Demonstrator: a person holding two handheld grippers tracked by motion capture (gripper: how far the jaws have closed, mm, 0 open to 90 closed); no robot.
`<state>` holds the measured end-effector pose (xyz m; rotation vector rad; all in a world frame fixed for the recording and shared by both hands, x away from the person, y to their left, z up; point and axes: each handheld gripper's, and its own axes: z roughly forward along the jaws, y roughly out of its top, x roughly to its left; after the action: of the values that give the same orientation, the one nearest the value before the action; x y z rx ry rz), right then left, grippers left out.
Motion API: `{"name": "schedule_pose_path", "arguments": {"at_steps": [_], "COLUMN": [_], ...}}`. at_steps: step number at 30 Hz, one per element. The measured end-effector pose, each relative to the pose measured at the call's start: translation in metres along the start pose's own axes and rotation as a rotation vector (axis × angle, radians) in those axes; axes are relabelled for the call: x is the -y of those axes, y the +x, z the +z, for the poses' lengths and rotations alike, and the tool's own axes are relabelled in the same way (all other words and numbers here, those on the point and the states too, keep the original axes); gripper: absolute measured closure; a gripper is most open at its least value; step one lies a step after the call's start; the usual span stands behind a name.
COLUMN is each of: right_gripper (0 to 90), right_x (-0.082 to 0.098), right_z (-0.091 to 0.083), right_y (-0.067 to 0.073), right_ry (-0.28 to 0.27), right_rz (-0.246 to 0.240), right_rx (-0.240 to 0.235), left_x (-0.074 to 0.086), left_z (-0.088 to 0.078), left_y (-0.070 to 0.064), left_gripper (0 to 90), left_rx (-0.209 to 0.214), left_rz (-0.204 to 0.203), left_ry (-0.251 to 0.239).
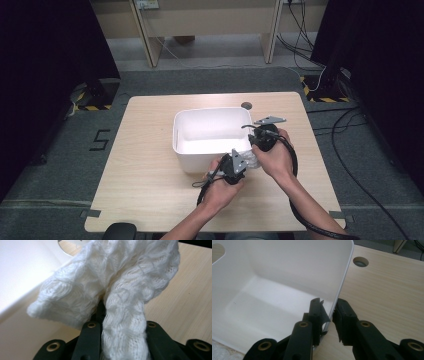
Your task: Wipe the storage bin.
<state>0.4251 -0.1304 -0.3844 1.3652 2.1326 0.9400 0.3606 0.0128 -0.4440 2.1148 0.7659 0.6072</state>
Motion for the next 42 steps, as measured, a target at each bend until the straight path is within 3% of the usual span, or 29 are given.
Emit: {"name": "schedule_pose_path", "arguments": {"at_steps": [12, 18, 20, 24, 25, 27, 30, 31, 32, 34, 36, 37, 42], "right_gripper": [76.2, 74.2, 69.0, 66.9, 66.8, 67.1, 69.7, 69.7, 71.7, 73.6, 74.9, 77.3, 80.5], "right_x": [0.0, -0.001, 0.0, 0.001, 0.001, 0.001, 0.001, 0.001, 0.0, -0.001, -0.002, -0.003, -0.006], "right_z": [0.0, 0.0, 0.001, 0.002, 0.002, 0.002, 0.001, 0.001, 0.0, 0.0, -0.001, 0.0, 0.002], "right_y": [0.0, 0.0, 0.0, 0.002, 0.002, 0.002, 0.004, 0.004, 0.004, 0.003, 0.002, 0.001, -0.002], "right_ry": [0.002, 0.003, 0.011, 0.021, 0.027, 0.029, 0.04, 0.04, 0.045, 0.049, 0.051, 0.052, 0.067], "right_rz": [0.005, 0.024, 0.04, 0.047, 0.049, 0.047, 0.036, 0.036, 0.035, 0.033, 0.028, 0.021, 0.013], "right_rx": [-0.003, -0.015, -0.024, -0.024, -0.016, -0.016, -0.007, -0.007, -0.008, -0.013, -0.016, -0.018, -0.023], "left_x": [-0.003, 0.0, 0.006, 0.015, 0.024, 0.03, 0.051, 0.051, 0.063, 0.075, 0.08, 0.09, 0.105], "left_z": [-0.003, -0.01, -0.021, -0.036, -0.047, -0.055, -0.079, -0.079, -0.092, -0.106, -0.112, -0.123, -0.145], "left_y": [-0.001, -0.001, 0.002, 0.011, 0.019, 0.025, 0.044, 0.044, 0.055, 0.066, 0.071, 0.082, 0.103], "left_gripper": [76.2, 76.1, 76.1, 76.1, 76.1, 76.1, 76.1, 76.1, 76.1, 76.1, 76.1, 76.1, 76.1], "left_rx": [-0.009, -0.002, 0.005, -0.002, -0.013, -0.022, -0.057, -0.057, -0.089, -0.135, -0.144, -0.164, -0.222], "left_rz": [-0.01, 0.009, -0.001, -0.013, -0.022, -0.03, -0.085, -0.085, -0.117, -0.132, -0.148, -0.172, -0.191], "left_ry": [-0.015, -0.009, -0.013, -0.011, -0.004, 0.001, 0.001, 0.001, -0.002, 0.01, 0.008, 0.011, 0.028]}}
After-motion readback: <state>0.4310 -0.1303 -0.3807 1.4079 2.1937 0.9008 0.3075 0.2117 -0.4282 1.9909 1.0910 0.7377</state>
